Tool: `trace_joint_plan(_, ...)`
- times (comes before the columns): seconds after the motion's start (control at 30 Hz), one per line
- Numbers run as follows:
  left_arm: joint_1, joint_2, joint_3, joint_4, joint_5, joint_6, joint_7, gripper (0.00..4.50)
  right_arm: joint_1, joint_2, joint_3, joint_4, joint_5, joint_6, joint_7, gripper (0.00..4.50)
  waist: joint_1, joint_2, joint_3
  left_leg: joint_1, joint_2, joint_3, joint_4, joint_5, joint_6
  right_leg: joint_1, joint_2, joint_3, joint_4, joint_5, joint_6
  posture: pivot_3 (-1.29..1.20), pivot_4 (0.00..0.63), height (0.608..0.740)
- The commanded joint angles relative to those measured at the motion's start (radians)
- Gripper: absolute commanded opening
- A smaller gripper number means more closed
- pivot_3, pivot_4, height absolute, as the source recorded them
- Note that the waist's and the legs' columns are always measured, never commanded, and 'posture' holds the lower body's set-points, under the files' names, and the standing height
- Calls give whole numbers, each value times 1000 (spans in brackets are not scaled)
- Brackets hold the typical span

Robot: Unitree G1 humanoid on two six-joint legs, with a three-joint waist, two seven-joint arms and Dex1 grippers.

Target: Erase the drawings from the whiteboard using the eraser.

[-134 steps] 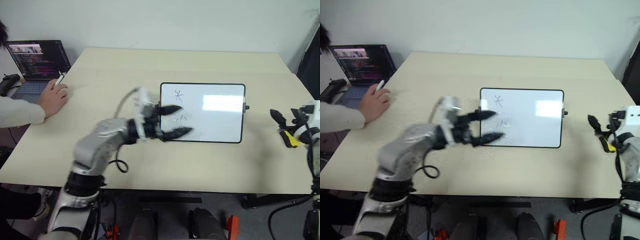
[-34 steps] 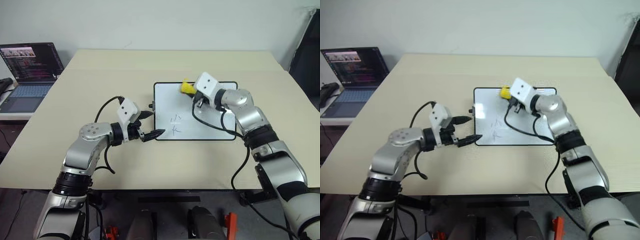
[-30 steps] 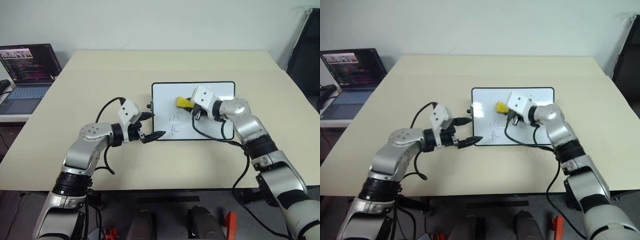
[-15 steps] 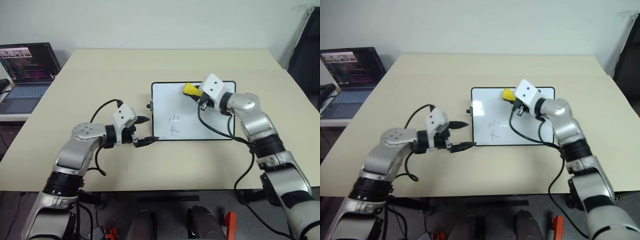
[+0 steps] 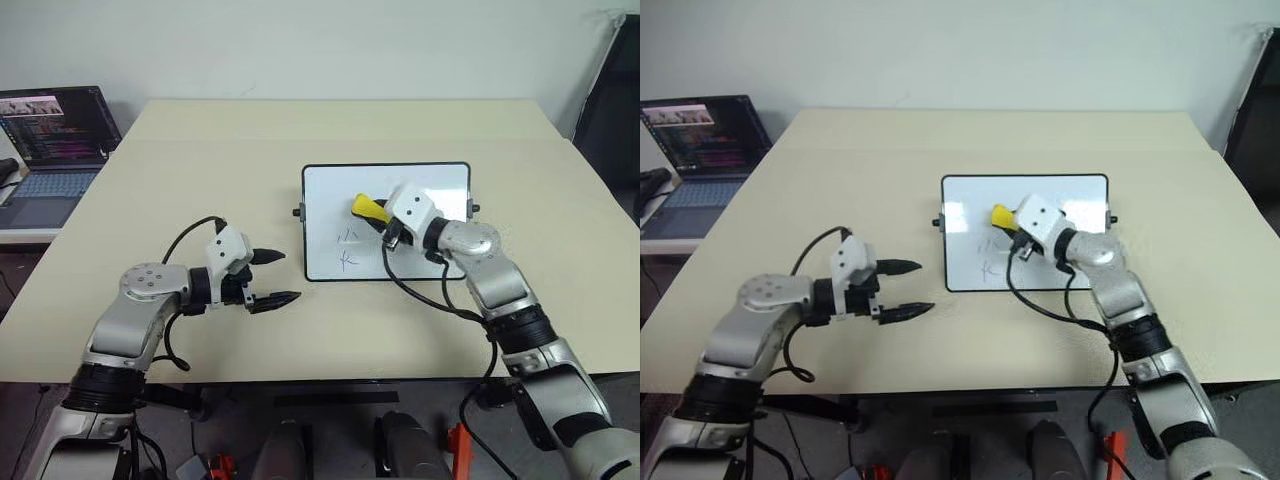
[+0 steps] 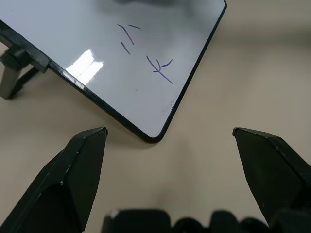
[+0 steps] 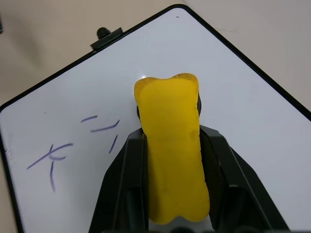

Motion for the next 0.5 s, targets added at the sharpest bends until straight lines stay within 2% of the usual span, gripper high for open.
trace_joint_plan(0.03,0,-10,2,-27,-1,-7,11,4500,-31,17,38,55,-56,-43,-36,1067,0,0,0,0,0,0,0,0,0,0,0,0,0,0,0,0,150,740)
trace_joint_plan(0.23,31,2,3,-47,3,12,16,4500,23,-3,105,110,-71,-51,69,1063,-1,-1,-1,1,0,-1,-1,0,0,1,0,0,0,0,0,0,150,740)
trace_joint_plan(0.33,33,3,10,-56,-5,23,19,4500,46,-5,111,126,-59,-113,106,1062,-1,-1,-1,2,0,-1,0,0,0,2,0,-1,0,0,0,0,150,740)
trace_joint_plan(0.5,19,4,8,-52,-4,31,19,4500,23,-1,100,171,-78,-153,79,1059,0,-2,-1,3,0,-1,1,1,1,2,0,0,1,1,0,0,150,740)
